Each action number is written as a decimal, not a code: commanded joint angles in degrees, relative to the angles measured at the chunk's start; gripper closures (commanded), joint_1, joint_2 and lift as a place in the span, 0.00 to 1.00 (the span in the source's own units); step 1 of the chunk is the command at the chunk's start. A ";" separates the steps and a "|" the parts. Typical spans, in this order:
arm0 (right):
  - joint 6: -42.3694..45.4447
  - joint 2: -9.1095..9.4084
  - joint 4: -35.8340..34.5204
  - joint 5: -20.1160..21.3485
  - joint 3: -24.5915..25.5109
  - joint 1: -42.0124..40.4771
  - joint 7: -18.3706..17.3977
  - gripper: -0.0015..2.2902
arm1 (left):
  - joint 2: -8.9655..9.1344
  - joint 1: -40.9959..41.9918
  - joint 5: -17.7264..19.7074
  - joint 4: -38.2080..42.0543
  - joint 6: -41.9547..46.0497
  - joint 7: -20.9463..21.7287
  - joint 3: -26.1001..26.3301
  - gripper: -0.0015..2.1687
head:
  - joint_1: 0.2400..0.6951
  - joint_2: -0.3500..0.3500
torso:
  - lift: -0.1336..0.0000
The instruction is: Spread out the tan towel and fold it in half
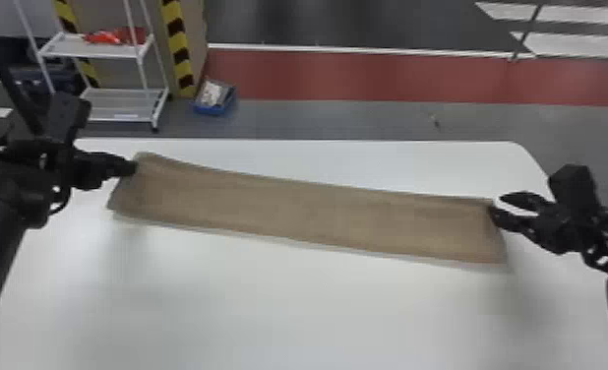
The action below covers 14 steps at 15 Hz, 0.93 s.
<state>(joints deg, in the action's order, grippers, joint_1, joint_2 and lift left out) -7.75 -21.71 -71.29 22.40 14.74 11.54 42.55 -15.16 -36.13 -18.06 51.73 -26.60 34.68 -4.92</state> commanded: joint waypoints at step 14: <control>-4.52 0.79 -2.53 0.19 0.38 -0.82 0.34 0.02 | -2.15 0.27 6.46 2.49 -14.14 4.44 -1.84 0.12 | 1.00 0.44 | 0.07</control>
<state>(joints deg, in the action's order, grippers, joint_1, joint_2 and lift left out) -10.85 -21.10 -73.04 22.48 14.94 10.74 42.74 -17.15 -35.95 -13.86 53.59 -38.46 39.14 -6.86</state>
